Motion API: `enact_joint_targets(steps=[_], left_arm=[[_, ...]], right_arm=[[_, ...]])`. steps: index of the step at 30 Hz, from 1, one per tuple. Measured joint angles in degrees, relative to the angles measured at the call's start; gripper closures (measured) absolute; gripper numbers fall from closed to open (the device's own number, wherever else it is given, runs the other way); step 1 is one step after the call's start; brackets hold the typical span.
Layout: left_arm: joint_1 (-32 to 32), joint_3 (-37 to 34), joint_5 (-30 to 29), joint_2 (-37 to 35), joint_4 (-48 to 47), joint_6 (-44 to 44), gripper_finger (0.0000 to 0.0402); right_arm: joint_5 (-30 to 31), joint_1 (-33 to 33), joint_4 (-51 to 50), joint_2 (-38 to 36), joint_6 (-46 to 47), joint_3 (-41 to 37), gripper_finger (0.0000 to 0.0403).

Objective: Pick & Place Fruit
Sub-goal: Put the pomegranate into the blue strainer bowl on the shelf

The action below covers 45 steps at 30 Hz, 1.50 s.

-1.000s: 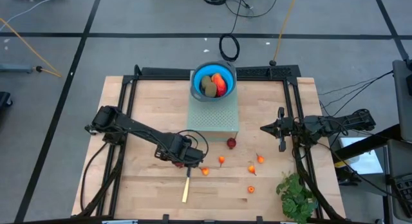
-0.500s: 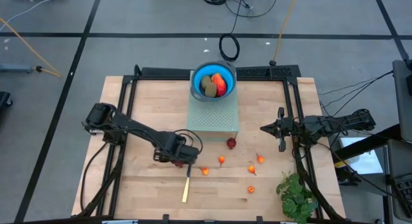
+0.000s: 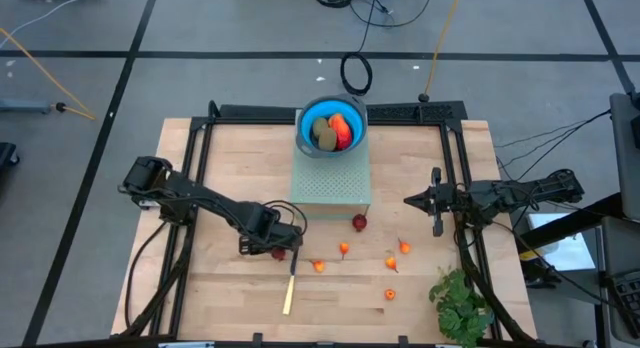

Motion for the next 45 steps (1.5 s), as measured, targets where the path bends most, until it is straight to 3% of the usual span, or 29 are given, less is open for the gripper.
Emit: enact_joint_targets(steps=[45], left_arm=[[-1.53,-2.83,0.09,4.31,5.03,-7.31,0.0067]], right_arm=[[0.02,0.02,0.0,0.02,-0.15,-0.02,0.0403]])
